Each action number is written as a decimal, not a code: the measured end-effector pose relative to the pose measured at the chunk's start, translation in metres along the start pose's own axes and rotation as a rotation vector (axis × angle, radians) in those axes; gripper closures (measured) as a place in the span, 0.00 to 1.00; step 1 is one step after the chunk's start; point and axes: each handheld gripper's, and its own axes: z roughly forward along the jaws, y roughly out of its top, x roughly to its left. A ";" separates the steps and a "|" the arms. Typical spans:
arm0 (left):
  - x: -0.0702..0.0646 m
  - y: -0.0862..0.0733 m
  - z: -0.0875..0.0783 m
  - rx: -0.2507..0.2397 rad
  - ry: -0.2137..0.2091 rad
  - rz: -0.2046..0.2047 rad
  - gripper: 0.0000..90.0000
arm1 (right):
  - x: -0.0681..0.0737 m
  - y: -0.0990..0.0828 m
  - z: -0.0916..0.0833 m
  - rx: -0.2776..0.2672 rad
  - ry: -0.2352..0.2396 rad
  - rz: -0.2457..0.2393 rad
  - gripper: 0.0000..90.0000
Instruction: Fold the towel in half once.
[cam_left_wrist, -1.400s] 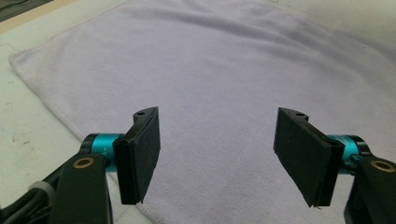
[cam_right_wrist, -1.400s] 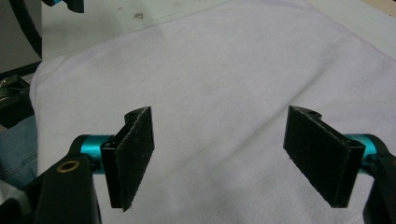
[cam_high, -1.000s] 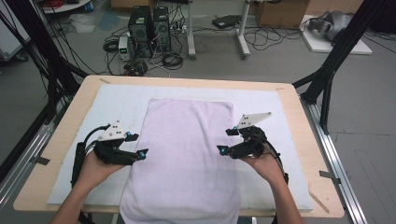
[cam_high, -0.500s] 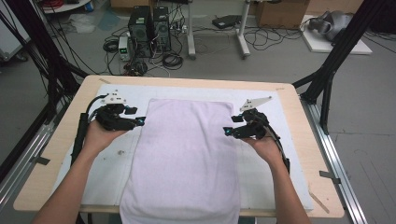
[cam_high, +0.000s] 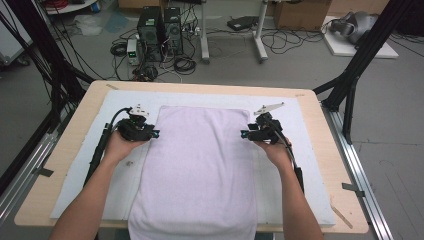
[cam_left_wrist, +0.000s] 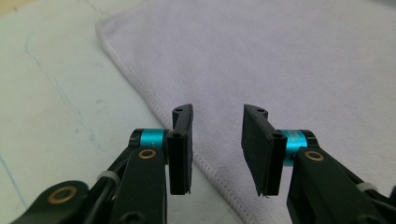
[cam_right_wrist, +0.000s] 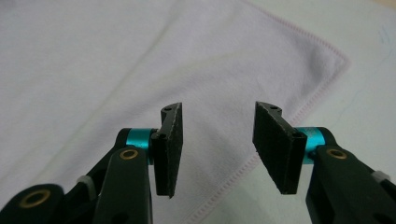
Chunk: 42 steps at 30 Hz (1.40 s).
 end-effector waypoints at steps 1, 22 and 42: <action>0.001 -0.001 0.003 0.012 0.000 -0.008 0.71 | -0.002 -0.001 0.004 0.008 -0.001 0.010 0.59; -0.006 0.002 0.026 0.006 0.046 -0.038 0.97 | -0.001 -0.008 0.028 0.092 -0.008 0.014 0.96; -0.030 0.000 -0.063 -0.171 -0.013 0.021 0.98 | 0.012 0.007 -0.049 -0.078 0.146 0.005 0.98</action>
